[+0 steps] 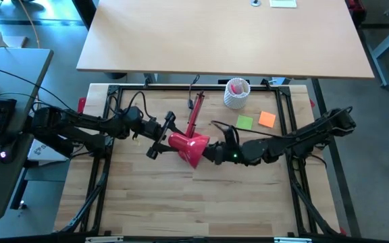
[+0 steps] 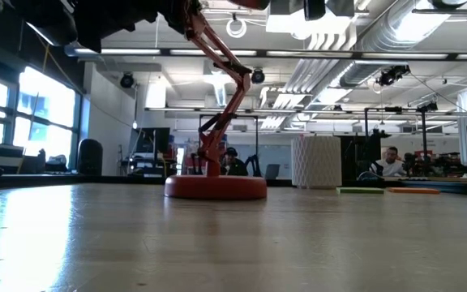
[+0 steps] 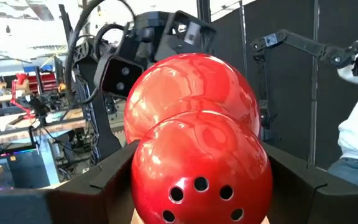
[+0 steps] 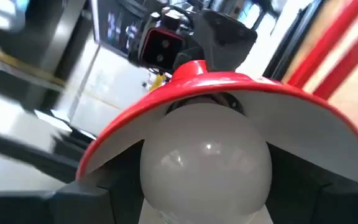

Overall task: Screw lightbulb
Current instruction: Insert the white lightbulb into the red lamp

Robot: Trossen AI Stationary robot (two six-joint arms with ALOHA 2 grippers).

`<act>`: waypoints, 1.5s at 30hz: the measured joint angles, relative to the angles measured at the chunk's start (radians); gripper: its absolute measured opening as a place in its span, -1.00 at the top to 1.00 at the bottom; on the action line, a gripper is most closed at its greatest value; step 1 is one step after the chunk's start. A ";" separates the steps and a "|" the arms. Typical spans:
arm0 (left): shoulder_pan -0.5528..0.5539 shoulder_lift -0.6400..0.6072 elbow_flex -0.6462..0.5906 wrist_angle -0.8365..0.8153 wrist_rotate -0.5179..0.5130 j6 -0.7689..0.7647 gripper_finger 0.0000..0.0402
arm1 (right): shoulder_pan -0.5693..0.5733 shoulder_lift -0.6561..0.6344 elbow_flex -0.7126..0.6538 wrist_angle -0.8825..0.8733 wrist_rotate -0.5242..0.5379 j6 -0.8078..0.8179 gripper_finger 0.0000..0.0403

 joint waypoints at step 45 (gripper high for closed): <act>0.011 0.000 0.000 -0.011 -0.037 0.034 -0.25 | -0.016 -0.049 -0.005 -0.078 0.050 0.203 -0.45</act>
